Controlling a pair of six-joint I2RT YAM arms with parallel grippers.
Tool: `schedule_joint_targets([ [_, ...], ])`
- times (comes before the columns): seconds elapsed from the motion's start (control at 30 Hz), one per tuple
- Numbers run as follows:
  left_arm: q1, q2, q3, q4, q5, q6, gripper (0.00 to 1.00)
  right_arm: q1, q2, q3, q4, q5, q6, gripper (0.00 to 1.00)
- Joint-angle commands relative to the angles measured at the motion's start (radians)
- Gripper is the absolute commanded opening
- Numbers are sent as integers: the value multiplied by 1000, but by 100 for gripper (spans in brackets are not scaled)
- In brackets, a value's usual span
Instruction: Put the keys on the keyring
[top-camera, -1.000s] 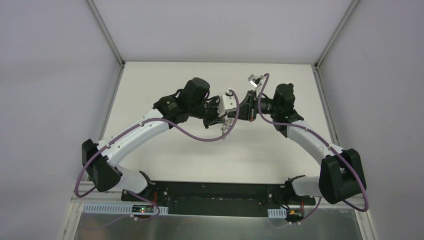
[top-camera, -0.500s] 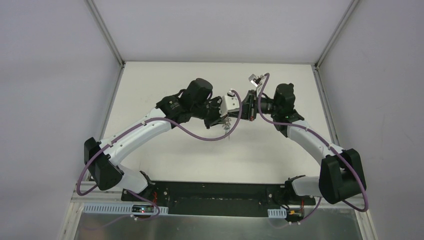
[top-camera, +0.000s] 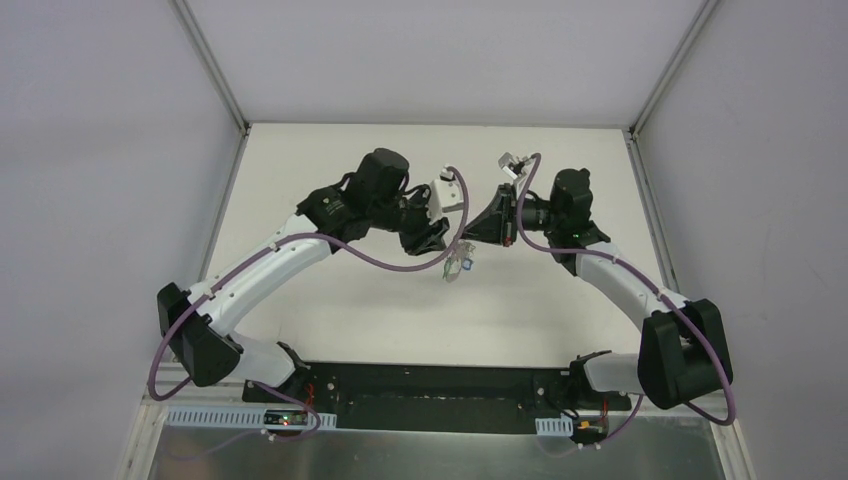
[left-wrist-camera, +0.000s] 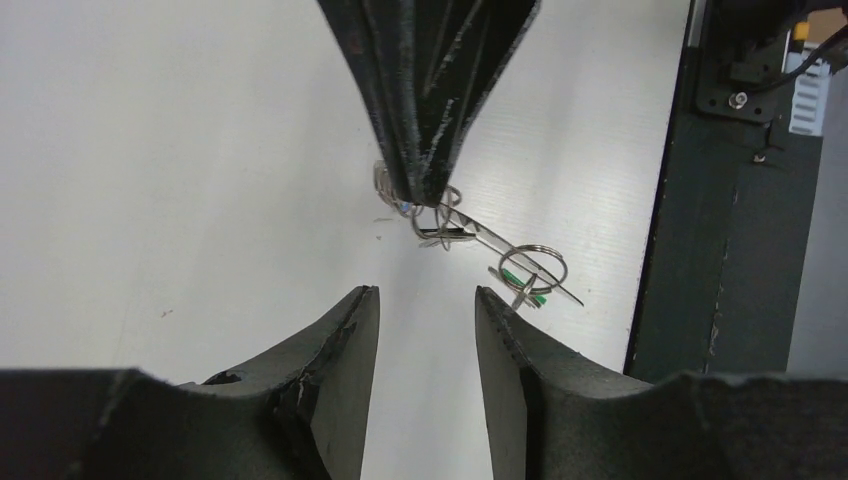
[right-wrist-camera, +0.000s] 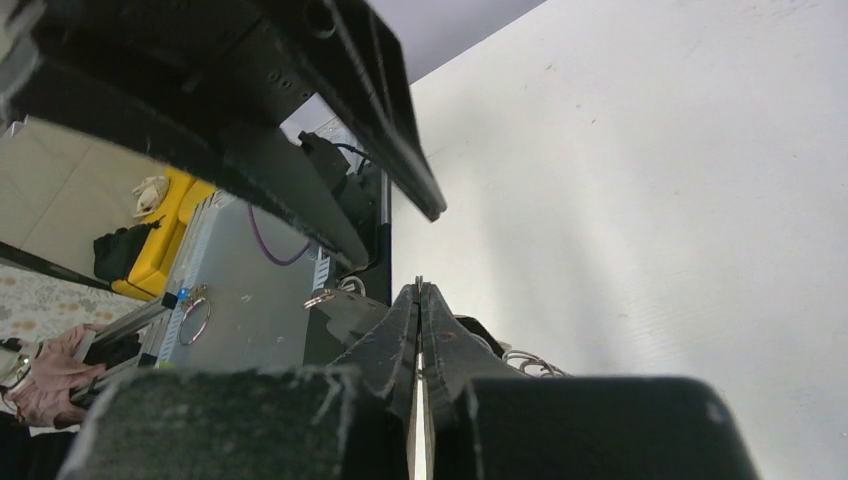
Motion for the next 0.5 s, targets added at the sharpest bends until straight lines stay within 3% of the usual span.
schedule_joint_targets([
  [0.0,51,-17,13,64,119,-110,40,-5,-51,4,39,-80,-41,0],
  [0.47,62,103,60,106,313,-261,39,-3,-55,-5,39,-98,-44,0],
])
